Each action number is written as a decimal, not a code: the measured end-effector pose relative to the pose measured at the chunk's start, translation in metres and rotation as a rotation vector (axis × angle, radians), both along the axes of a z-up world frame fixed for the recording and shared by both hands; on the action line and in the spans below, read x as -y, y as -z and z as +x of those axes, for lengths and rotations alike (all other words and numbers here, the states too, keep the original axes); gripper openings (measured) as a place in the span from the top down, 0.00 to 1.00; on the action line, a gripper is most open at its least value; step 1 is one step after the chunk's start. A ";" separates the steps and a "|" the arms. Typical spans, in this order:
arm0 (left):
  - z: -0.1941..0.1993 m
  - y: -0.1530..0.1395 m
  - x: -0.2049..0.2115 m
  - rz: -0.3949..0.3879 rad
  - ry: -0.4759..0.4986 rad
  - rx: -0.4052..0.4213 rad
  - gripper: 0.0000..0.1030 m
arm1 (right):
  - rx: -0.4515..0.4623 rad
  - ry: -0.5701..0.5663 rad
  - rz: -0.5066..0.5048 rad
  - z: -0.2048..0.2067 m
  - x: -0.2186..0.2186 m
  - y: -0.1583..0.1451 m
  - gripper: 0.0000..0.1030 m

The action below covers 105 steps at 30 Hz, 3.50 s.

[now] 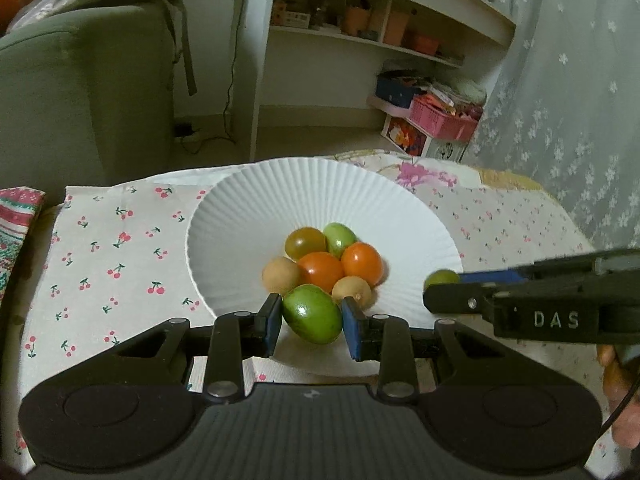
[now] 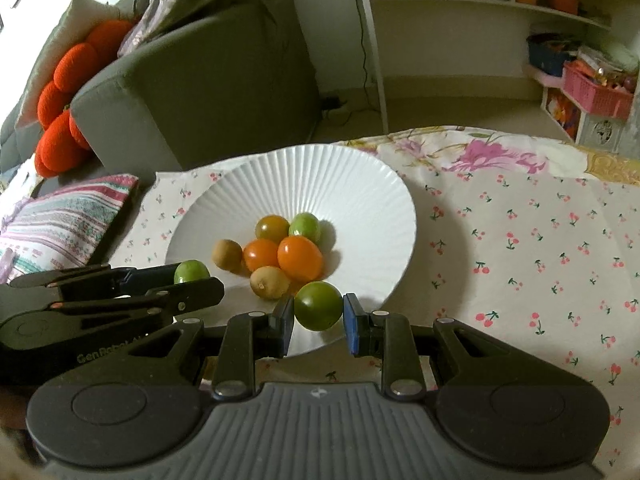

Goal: Organize fruits
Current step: 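Carry both green tomatoes up and over the white plate, then open both grippers to set the green tomatoes in the plate, then move both open grippers back to the fruit pile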

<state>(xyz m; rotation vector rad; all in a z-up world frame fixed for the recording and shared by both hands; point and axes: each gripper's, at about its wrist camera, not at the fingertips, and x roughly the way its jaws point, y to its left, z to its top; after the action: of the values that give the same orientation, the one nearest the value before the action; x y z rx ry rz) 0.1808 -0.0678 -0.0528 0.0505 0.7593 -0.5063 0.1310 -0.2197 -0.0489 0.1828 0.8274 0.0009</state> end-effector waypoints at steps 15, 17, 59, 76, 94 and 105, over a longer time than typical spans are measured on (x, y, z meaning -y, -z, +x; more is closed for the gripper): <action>0.000 0.003 0.004 0.032 0.003 0.017 0.68 | -0.009 -0.033 -0.024 0.006 -0.009 0.004 0.77; -0.001 0.002 0.004 0.029 0.000 0.016 0.68 | -0.009 -0.033 -0.022 0.005 -0.009 0.004 0.77; -0.027 -0.031 -0.016 0.062 -0.101 0.004 0.18 | 0.144 0.048 -0.007 -0.025 -0.003 -0.030 0.01; -0.049 -0.041 -0.077 0.079 -0.204 -0.015 0.04 | 0.145 -0.186 0.044 -0.035 -0.031 -0.036 0.01; -0.067 -0.011 -0.103 -0.023 -0.116 -0.185 0.10 | -0.043 -0.263 -0.005 -0.033 -0.052 -0.006 0.30; -0.062 0.002 -0.114 -0.034 -0.201 -0.257 0.28 | -0.118 -0.279 -0.047 -0.026 -0.065 0.015 0.38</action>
<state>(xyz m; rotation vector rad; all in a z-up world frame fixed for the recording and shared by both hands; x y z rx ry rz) 0.1191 0.0460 -0.0547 -0.1240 0.9954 -0.3369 0.1046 -0.1542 -0.0636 0.0224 0.9644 0.2349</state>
